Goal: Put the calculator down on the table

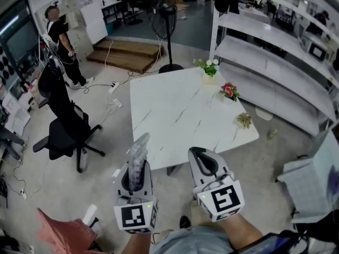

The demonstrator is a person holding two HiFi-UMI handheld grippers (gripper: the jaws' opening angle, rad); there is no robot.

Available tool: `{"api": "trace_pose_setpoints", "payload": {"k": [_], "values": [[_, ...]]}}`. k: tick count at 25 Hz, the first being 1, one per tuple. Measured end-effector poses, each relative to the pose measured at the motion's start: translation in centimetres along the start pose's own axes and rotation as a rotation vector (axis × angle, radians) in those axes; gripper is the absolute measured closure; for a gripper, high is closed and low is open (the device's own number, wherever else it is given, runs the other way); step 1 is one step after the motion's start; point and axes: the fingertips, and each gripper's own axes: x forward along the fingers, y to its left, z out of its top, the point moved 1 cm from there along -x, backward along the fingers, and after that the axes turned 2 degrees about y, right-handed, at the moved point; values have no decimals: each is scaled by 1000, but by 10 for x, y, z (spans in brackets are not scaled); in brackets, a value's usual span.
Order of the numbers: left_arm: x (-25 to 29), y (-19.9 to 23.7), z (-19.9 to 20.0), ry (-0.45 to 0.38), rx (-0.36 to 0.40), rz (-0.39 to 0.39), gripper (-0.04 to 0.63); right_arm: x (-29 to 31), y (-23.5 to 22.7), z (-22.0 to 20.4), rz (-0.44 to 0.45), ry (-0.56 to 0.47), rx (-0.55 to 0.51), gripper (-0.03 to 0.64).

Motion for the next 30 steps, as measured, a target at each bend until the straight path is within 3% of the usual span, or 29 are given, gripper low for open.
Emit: {"api": "trace_pose_setpoints", "payload": {"k": [8, 20, 30], "values": [[49, -5, -10, 51, 24, 3, 463, 36, -37, -16, -2, 8, 40, 599], [177, -14, -3, 127, 91, 11, 463, 132, -131, -27, 45, 47, 116, 598], [258, -23, 49, 66, 153, 51, 463, 197, -196, 14, 99, -42, 125, 599]]}}
